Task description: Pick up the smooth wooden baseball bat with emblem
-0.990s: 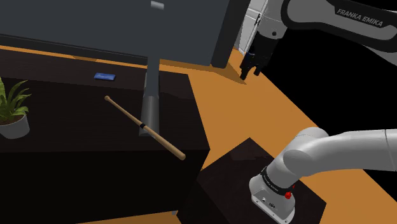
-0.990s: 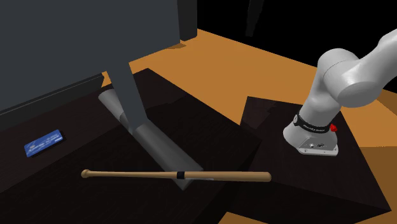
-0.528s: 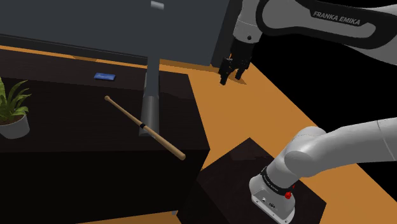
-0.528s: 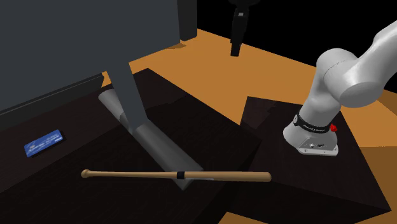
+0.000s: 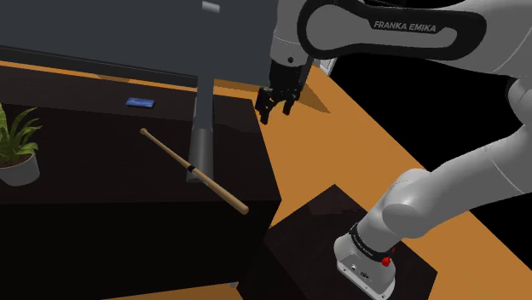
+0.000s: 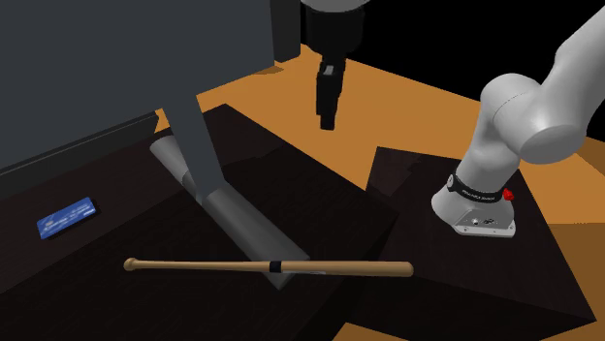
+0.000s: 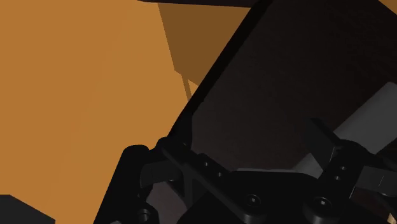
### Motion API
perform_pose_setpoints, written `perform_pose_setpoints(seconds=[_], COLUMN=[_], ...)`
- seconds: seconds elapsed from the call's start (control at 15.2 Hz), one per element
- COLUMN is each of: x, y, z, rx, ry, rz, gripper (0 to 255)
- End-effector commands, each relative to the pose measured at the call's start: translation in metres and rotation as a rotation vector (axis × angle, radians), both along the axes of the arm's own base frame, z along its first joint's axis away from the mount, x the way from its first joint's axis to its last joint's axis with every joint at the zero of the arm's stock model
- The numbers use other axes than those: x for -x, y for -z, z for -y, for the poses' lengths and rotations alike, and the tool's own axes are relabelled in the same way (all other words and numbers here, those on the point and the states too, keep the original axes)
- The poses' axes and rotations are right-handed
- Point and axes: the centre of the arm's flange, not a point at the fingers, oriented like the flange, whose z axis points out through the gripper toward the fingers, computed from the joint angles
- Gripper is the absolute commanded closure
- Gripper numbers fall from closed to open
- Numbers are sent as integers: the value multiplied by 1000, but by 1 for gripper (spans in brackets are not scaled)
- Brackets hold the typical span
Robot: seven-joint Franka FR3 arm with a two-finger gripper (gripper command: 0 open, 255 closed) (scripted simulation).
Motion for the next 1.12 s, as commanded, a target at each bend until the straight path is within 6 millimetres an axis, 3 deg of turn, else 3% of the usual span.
perform_pose_setpoints(seconds=[0.0, 1.06], x=[-9, -61], y=[9, 83], z=[-26, -221], rx=[0, 10], ry=[-14, -128], rz=[-7, -66], gripper=[0, 0])
